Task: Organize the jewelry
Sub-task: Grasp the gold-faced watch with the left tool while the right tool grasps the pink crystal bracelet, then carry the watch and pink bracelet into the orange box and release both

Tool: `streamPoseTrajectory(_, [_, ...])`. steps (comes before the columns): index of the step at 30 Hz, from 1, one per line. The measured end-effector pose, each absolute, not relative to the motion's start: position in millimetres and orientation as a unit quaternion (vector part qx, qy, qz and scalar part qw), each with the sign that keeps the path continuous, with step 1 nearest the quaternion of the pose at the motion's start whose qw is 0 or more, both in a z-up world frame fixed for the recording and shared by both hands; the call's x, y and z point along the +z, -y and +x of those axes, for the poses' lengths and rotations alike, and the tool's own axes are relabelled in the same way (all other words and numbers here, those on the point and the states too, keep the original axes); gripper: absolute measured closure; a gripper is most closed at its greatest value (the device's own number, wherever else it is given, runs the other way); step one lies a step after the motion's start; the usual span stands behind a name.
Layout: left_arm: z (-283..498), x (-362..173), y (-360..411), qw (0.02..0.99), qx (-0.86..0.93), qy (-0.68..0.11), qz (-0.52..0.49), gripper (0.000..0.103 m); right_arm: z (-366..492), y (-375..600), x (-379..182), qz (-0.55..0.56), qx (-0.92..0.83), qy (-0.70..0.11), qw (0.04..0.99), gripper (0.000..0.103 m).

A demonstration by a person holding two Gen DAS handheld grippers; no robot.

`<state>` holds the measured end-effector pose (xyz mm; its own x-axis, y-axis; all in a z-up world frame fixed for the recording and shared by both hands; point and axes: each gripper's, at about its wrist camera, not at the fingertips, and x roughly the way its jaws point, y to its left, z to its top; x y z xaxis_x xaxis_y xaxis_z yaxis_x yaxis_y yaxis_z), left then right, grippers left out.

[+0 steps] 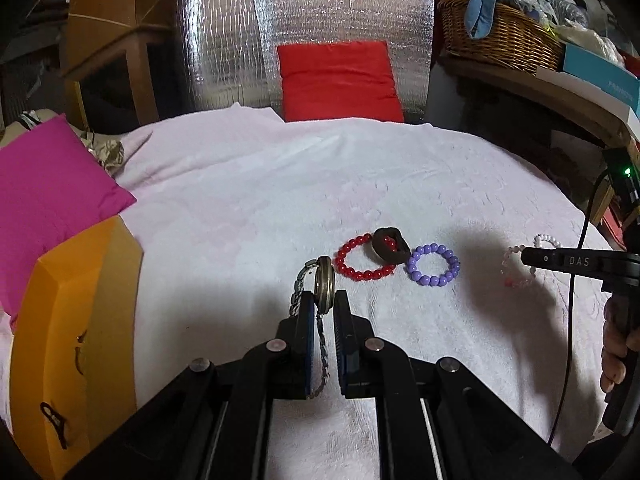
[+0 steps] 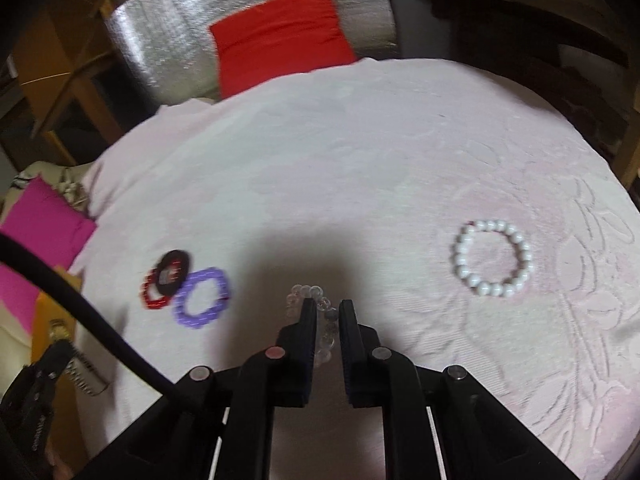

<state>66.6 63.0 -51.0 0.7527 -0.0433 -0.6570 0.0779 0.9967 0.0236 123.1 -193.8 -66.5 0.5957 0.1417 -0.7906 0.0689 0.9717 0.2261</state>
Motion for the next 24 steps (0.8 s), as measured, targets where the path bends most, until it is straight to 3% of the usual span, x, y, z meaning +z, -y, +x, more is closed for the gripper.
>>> streamPoseTrajectory(24, [49.3, -41.9, -75.1, 0.943, -0.014, -0.332, 0.024, 0.094, 83.9, 144.6, -28.5, 0.117, 0.165, -0.371, 0.906, 0.094])
